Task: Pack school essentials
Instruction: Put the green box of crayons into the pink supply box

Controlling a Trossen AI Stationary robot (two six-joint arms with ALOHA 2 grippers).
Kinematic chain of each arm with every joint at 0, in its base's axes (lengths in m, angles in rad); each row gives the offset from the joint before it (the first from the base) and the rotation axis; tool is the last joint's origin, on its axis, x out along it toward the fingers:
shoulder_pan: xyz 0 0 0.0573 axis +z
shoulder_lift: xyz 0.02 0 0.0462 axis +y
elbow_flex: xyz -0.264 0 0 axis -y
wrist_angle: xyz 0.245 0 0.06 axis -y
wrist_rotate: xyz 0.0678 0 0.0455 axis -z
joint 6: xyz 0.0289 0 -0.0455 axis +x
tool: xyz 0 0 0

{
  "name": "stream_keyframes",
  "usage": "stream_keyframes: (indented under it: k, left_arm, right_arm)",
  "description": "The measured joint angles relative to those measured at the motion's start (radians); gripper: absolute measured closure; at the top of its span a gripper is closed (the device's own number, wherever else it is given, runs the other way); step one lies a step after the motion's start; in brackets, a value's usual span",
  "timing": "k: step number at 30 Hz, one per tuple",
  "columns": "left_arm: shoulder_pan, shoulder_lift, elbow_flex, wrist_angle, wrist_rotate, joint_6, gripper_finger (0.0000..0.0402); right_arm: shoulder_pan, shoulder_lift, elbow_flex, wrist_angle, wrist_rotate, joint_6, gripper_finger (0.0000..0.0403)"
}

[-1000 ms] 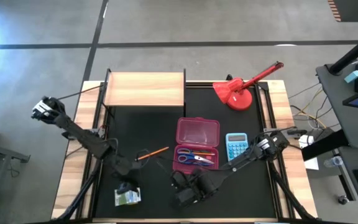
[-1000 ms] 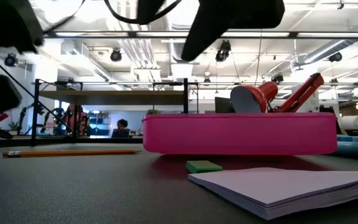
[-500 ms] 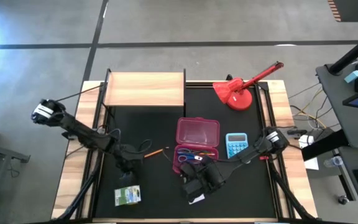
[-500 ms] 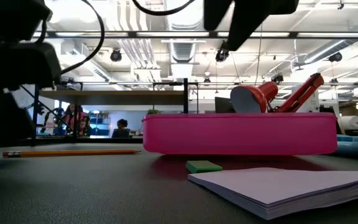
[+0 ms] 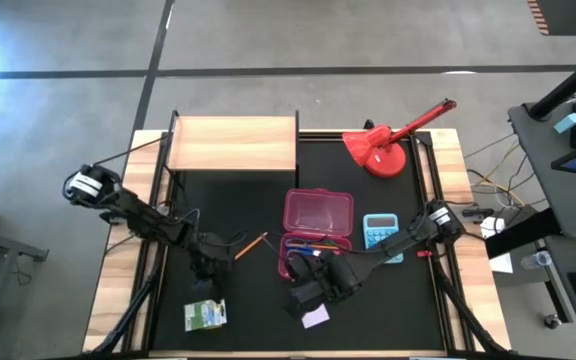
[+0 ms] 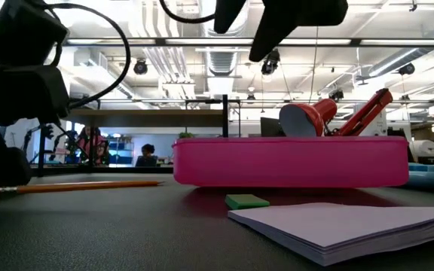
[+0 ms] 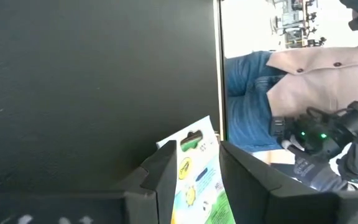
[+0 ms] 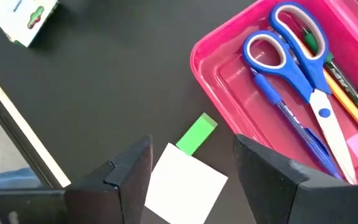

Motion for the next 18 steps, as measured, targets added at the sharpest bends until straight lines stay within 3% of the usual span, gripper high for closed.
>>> stream_keyframes:
  k: [18]
  left_arm:
    - [0.022,0.013,0.002,0.022,-0.007,-0.045,0.0299]
  right_arm:
    - [0.0,0.001,-0.027,0.03,-0.001,0.027,0.0193]
